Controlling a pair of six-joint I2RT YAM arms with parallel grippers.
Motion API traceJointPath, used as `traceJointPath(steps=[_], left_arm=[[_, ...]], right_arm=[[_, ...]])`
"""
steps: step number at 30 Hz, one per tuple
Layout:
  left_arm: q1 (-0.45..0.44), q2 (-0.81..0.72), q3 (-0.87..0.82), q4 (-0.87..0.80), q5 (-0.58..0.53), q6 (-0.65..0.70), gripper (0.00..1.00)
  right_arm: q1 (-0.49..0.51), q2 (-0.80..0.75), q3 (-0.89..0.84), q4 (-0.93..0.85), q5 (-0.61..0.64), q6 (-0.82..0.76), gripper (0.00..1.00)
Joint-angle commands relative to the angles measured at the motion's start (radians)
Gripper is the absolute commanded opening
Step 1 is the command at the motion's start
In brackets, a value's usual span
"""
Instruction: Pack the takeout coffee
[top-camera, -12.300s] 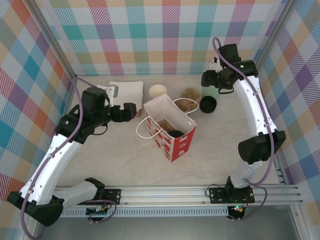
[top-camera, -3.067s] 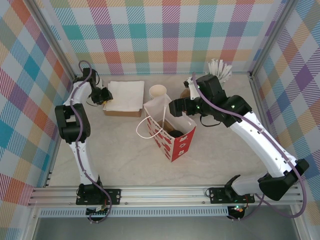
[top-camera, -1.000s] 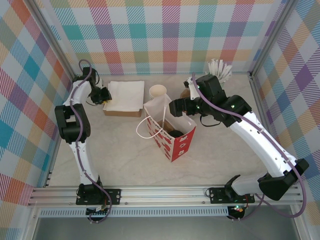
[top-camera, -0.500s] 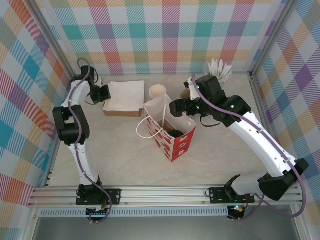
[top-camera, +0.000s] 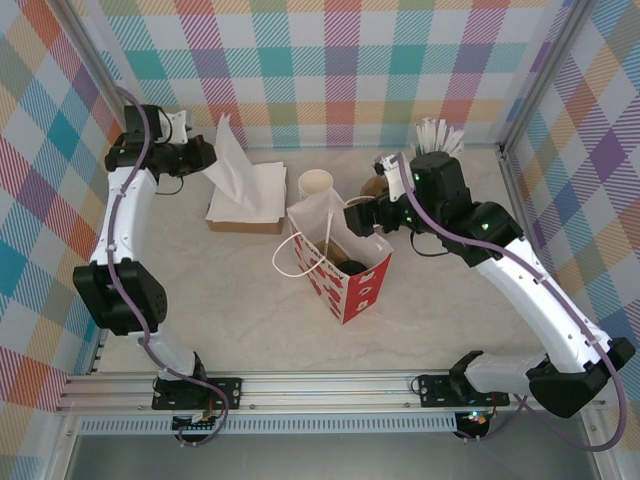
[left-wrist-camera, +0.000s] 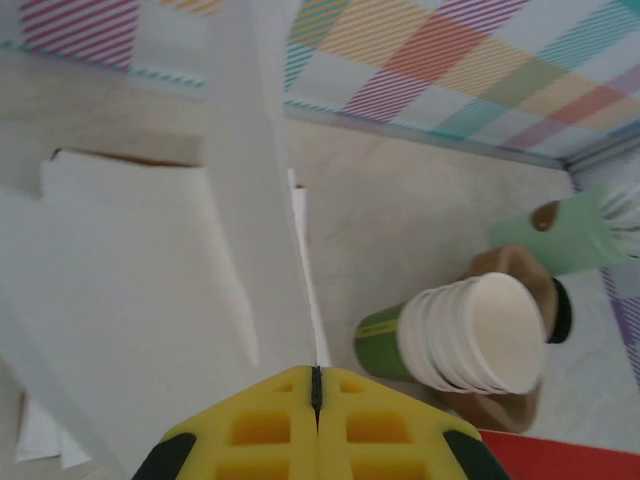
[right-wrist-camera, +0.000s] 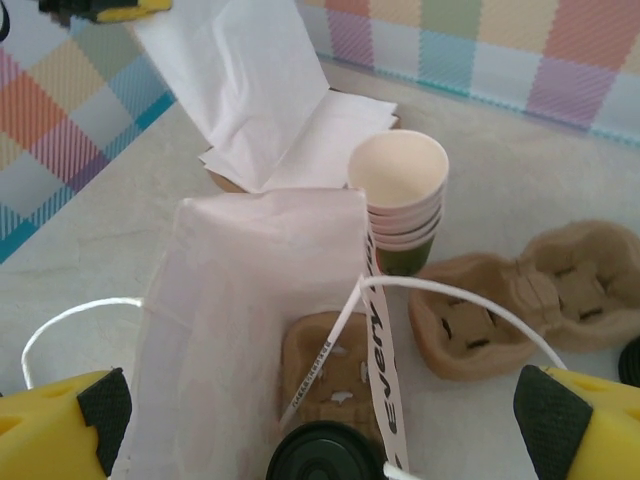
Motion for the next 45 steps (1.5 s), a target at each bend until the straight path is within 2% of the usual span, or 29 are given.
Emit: traceJointPath(steps=[1, 7, 14, 18, 23, 28, 31, 35, 39, 41, 43, 45], left_arm=[[-0.034, -0.075, 0.039, -0.001, 0.140, 0.049, 0.00], [-0.080, -0.114, 0.184, -0.041, 0.208, -0.114, 0.00], [-0.150, -0.197, 0.223, 0.009, 0.207, -0.278, 0.00], [-0.168, -0.229, 0.220, 0.009, 0.194, -0.340, 0.00], [-0.177, -0.255, 0.194, 0.030, 0.203, -0.382, 0.00], [-0.178, -0.262, 0.192, 0.038, 0.218, -0.395, 0.00], [-0.178, -0.264, 0.192, 0.032, 0.218, -0.395, 0.00], [-0.179, -0.265, 0.193, 0.027, 0.212, -0.401, 0.00], [-0.178, -0.269, 0.203, 0.041, 0.223, -0.419, 0.00], [-0.178, -0.272, 0.212, 0.038, 0.222, -0.420, 0.00], [-0.178, -0.283, 0.226, 0.039, 0.223, -0.417, 0.17], [-0.178, -0.300, 0.231, 0.046, 0.221, -0.409, 0.26]], right_arm=[[-0.007, 0.040, 0.094, 0.016, -0.106, -0.149, 1.00], [0.012, 0.196, 0.321, -0.061, -0.239, -0.244, 1.00], [0.066, 0.303, 0.415, 0.054, -0.283, -0.461, 1.00], [0.110, 0.412, 0.527, 0.039, -0.264, -0.540, 1.00], [0.145, 0.557, 0.664, 0.018, -0.218, -0.561, 1.00], [0.155, 0.685, 0.800, 0.007, -0.218, -0.513, 1.00], [0.155, 0.731, 0.860, -0.004, -0.229, -0.480, 0.86], [0.156, 0.745, 0.879, -0.011, -0.247, -0.458, 0.61], [0.155, 0.731, 0.884, -0.021, -0.228, -0.444, 0.26], [0.154, 0.712, 0.890, -0.026, -0.205, -0.433, 0.11], [0.154, 0.688, 0.897, -0.038, -0.172, -0.419, 0.03], [0.154, 0.666, 0.910, -0.060, -0.130, -0.407, 0.01]])
